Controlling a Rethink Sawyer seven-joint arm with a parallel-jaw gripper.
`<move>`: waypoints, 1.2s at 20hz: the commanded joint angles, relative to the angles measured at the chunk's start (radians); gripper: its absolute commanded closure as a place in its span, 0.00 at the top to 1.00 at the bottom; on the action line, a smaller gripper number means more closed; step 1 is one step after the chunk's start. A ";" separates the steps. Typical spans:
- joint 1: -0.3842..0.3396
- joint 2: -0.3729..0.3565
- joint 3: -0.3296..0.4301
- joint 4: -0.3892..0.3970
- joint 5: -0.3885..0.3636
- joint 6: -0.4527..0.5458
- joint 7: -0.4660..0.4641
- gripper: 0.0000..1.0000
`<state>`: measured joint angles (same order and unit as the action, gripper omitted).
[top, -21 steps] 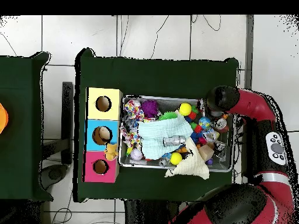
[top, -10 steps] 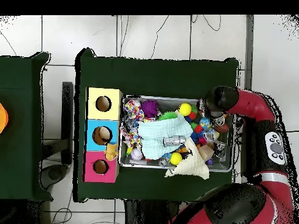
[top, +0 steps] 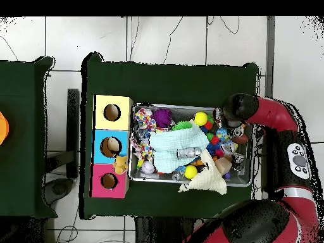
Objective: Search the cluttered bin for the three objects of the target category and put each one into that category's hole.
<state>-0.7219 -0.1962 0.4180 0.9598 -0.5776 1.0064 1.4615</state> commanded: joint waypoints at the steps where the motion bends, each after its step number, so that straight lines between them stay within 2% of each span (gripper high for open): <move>1: 0.011 -0.087 0.031 0.147 0.006 -0.014 -0.166 0.00; 6: 0.014 -0.148 0.036 0.172 0.029 0.029 -0.156 0.00; 19: 0.023 -0.215 0.026 0.236 0.049 0.021 -0.100 0.00; 24: 0.040 -0.275 0.005 0.305 0.065 0.013 -0.035 0.00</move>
<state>-0.7071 -0.4006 0.4170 1.1100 -0.5347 1.0066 1.4615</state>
